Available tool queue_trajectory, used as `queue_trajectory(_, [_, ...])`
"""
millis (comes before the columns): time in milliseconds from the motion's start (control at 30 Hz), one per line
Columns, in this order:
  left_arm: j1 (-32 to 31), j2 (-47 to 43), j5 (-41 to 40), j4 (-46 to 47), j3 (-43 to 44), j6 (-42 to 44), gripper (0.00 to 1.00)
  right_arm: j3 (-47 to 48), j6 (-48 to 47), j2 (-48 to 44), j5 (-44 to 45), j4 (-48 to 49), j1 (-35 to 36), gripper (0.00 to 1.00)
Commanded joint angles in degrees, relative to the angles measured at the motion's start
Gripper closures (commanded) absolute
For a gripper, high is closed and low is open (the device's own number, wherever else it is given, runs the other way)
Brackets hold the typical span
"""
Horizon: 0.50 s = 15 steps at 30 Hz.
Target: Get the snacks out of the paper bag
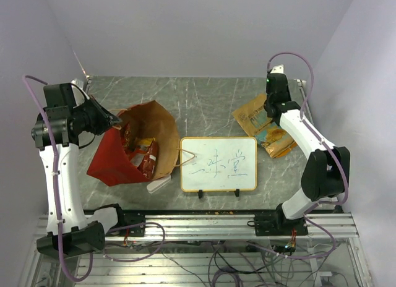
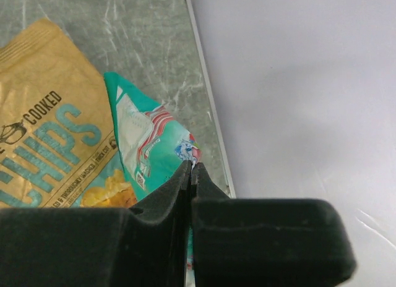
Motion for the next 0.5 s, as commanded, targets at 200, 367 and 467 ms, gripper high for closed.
queue_trajectory(200, [-0.7,1.4,2.6,3.9,1.6,-0.8,0.93,-1.8,5.8,7.6,-9.1,3.0,6.7,1.0])
queue_trajectory(367, [-0.8,2.1,3.9,4.7,0.8,-1.1,0.93,-2.4,5.3,10.7,-10.3,4.5,8.2,1.0])
queue_trajectory(467, [-0.9,2.0,4.1,5.2,2.0,-1.3,0.93,-2.3,5.0,11.9,-12.8,5.8,9.0,1.0])
